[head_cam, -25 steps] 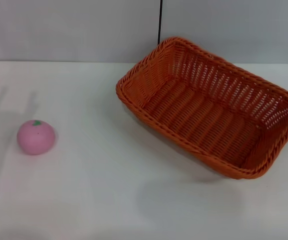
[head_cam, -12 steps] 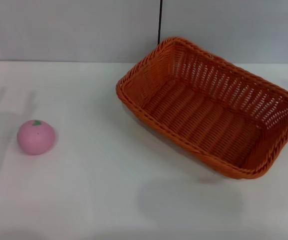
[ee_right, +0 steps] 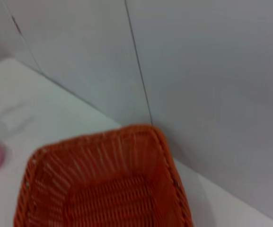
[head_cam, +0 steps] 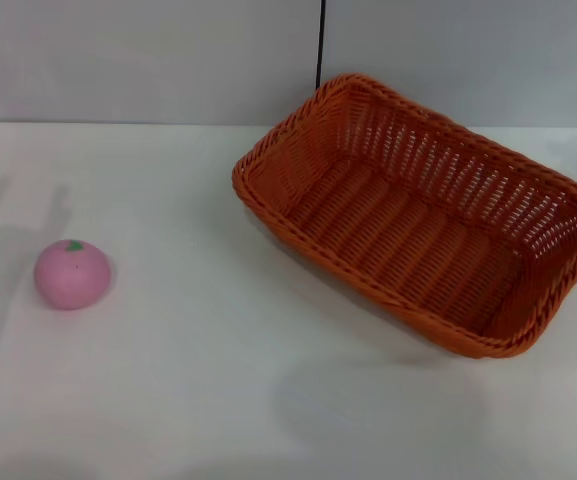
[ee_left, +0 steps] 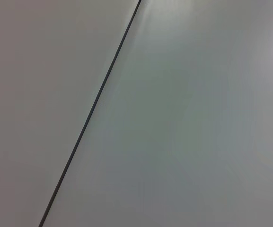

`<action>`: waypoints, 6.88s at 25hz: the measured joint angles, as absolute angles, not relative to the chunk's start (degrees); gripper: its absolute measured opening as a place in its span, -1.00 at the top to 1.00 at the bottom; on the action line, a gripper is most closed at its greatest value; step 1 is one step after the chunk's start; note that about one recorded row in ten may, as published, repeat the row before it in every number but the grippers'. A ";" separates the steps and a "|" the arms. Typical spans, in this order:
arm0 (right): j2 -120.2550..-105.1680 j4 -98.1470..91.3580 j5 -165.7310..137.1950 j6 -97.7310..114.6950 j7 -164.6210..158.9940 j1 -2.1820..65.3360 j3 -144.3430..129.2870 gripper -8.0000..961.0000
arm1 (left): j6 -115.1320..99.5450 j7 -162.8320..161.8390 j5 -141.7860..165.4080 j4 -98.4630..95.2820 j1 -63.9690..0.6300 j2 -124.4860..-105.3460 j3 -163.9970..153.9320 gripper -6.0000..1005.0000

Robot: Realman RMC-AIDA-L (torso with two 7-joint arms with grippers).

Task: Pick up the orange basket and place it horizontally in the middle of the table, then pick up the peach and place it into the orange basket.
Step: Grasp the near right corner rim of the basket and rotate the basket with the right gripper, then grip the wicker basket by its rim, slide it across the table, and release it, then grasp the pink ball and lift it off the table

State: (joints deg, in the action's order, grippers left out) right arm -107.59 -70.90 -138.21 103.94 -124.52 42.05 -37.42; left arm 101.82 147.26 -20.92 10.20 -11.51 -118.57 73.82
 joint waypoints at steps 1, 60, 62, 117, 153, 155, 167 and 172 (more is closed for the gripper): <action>-107.59 -70.90 -138.21 103.94 -124.52 42.05 -37.42 -0.47 | 101.82 147.26 -20.92 10.20 -11.51 -118.57 73.82 -0.62; -109.37 -49.64 -142.90 87.65 -116.44 40.12 -47.77 0.61 | 101.45 142.81 -21.09 9.85 -10.88 -118.53 74.25 -0.61; -109.36 -49.89 -142.60 87.72 -116.42 40.03 -47.70 0.61 | 101.45 142.81 -21.09 9.85 -10.88 -118.53 74.25 -0.61; -108.78 -45.62 -119.77 98.56 -84.37 41.32 -43.93 0.62 | 101.98 140.09 -21.05 10.37 -11.18 -118.69 73.91 -0.61; -117.08 -36.75 -84.10 89.75 -68.03 21.85 -27.77 0.06 | 100.36 138.81 -3.41 3.61 -12.37 -113.13 73.64 -0.60; -116.90 -34.67 -83.92 90.25 -68.01 20.97 -26.14 0.06 | 96.33 139.15 0.00 2.66 -12.79 -111.78 73.66 -0.60; -116.98 -28.70 -83.57 94.52 -68.14 19.54 -20.43 0.06 | 85.30 144.03 6.76 2.19 -12.70 -111.50 73.65 -0.60; -117.18 -28.41 -82.87 94.66 -68.40 19.24 -20.09 0.05 | 81.06 146.88 6.92 2.12 -12.55 -112.23 73.62 -0.60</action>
State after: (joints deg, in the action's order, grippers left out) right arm -117.18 -28.41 -82.87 94.66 -68.40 19.24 -20.09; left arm 81.06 146.88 6.92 2.12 -12.55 -112.23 73.62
